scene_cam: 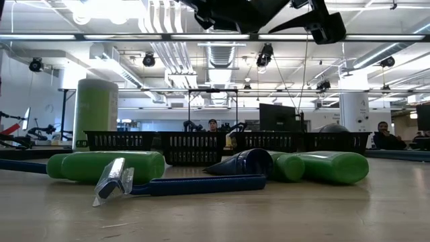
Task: Pick & Place Travel size toiletries
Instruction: Put the gray deodorant into the right black basket, then put the blue razor into the left black basket
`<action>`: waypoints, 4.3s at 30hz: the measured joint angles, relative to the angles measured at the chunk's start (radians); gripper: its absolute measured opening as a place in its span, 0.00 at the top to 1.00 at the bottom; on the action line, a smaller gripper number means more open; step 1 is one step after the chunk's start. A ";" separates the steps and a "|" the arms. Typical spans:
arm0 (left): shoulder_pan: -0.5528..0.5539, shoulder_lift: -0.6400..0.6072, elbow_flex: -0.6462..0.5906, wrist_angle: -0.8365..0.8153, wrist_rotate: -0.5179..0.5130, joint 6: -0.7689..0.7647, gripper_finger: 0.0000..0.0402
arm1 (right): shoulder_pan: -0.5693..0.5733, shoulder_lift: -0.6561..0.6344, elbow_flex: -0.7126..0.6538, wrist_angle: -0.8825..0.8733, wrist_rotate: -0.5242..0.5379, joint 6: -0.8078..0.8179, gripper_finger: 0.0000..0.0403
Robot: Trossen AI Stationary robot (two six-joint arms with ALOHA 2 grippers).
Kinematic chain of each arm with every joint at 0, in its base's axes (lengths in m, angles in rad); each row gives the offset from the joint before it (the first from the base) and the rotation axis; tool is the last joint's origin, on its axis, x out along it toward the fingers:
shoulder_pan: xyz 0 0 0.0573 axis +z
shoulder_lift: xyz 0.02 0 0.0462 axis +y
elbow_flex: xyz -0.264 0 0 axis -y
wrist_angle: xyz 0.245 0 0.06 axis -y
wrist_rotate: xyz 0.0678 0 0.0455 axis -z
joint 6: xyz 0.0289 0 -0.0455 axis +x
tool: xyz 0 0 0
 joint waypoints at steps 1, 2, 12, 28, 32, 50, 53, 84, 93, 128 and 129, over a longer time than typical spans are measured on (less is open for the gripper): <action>0.000 0.000 0.000 0.000 0.000 0.006 0.51 | -0.001 0.000 0.000 -0.001 -0.001 -0.001 0.34; 0.000 0.000 0.000 -0.001 0.000 0.008 0.51 | -0.003 0.000 0.000 -0.002 -0.001 -0.005 0.35; 0.000 0.000 0.000 0.007 0.000 0.014 0.51 | -0.003 -0.001 -0.003 -0.001 -0.020 0.003 0.41; 0.000 -0.001 0.001 0.034 -0.029 0.041 0.28 | -0.004 0.001 -0.009 -0.017 -0.029 -0.020 0.58; 0.000 -0.001 0.001 0.045 -0.029 0.041 0.28 | -0.004 0.001 -0.009 -0.011 -0.034 -0.019 0.58; -0.004 -0.023 0.001 -0.332 -0.104 -0.114 0.28 | -0.012 -0.083 -0.008 -0.435 0.033 0.031 0.58; -0.004 -0.025 0.001 -0.383 -0.104 -0.150 0.28 | -0.034 -0.092 -0.022 -0.566 0.052 0.059 0.58; -0.006 -0.025 0.000 -0.459 -0.153 -0.248 0.28 | -0.276 0.156 -0.076 -0.496 0.154 -0.151 0.46; -0.007 -0.025 -0.013 -0.496 -0.158 -0.232 0.28 | -0.255 0.169 -0.076 -0.504 0.098 -0.096 0.33; -0.373 -0.035 -0.341 -0.744 0.270 -0.550 0.29 | -0.106 -0.003 -0.079 -0.510 0.071 -0.300 0.18; -0.379 -0.035 -0.349 -0.746 0.270 -0.570 0.30 | -0.106 -0.001 -0.079 -0.509 0.071 -0.300 0.18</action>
